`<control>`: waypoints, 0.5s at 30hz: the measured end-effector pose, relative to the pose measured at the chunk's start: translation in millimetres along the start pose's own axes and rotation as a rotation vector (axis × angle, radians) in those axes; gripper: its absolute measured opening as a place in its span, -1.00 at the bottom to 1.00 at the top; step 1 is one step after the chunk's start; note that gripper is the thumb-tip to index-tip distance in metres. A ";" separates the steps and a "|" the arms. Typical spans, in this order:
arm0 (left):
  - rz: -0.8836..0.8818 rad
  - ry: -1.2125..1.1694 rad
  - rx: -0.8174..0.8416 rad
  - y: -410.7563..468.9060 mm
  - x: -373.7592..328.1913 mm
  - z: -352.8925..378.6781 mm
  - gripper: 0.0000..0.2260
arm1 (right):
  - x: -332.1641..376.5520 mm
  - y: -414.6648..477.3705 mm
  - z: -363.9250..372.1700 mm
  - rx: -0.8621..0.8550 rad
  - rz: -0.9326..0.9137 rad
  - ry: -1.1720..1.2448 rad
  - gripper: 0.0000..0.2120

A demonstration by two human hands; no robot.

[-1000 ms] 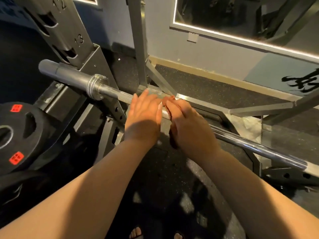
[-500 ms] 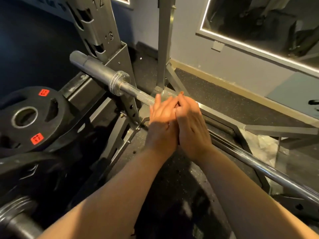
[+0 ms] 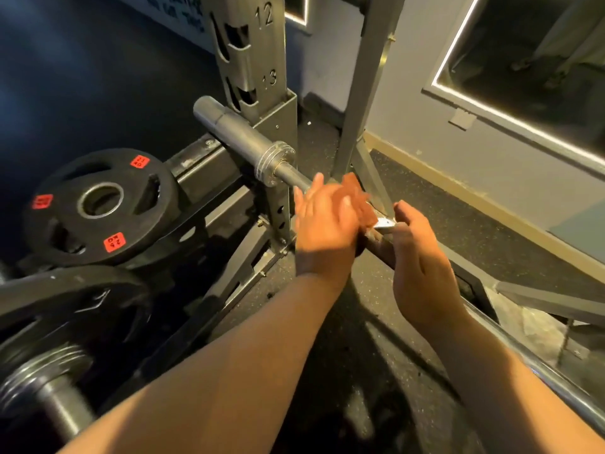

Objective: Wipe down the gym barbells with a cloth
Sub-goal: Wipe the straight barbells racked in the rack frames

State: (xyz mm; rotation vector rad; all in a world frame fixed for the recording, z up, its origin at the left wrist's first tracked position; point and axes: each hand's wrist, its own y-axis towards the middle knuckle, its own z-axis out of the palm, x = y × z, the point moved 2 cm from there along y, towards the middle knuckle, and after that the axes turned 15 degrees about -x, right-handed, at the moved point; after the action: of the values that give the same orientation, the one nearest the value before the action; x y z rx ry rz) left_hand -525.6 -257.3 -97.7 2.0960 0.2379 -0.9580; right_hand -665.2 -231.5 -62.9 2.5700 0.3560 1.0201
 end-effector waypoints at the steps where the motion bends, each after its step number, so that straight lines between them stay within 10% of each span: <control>1: -0.141 0.011 -0.064 6.2 -4.2 -3.0 -0.77 | -2.4 3.7 0.2 -0.014 0.003 -0.030 -0.44; 3: -0.278 -0.032 -0.091 10.3 -15.6 -3.9 -0.75 | -7.3 8.7 2.9 -0.034 0.035 -0.071 -0.67; 7: -0.014 -0.234 0.095 -23.0 -26.6 -8.3 -0.71 | -15.7 18.5 6.0 0.008 -0.064 0.001 -0.73; 15: -0.089 0.167 -0.056 60.5 25.6 -17.0 -0.82 | 6.0 22.4 2.1 0.024 -0.231 -0.265 -0.82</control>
State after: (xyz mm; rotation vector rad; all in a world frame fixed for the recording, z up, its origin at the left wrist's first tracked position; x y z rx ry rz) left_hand -470.7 -288.6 -73.2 2.1301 0.4418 -0.8187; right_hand -657.2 -250.2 -51.5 2.5675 0.5781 0.5894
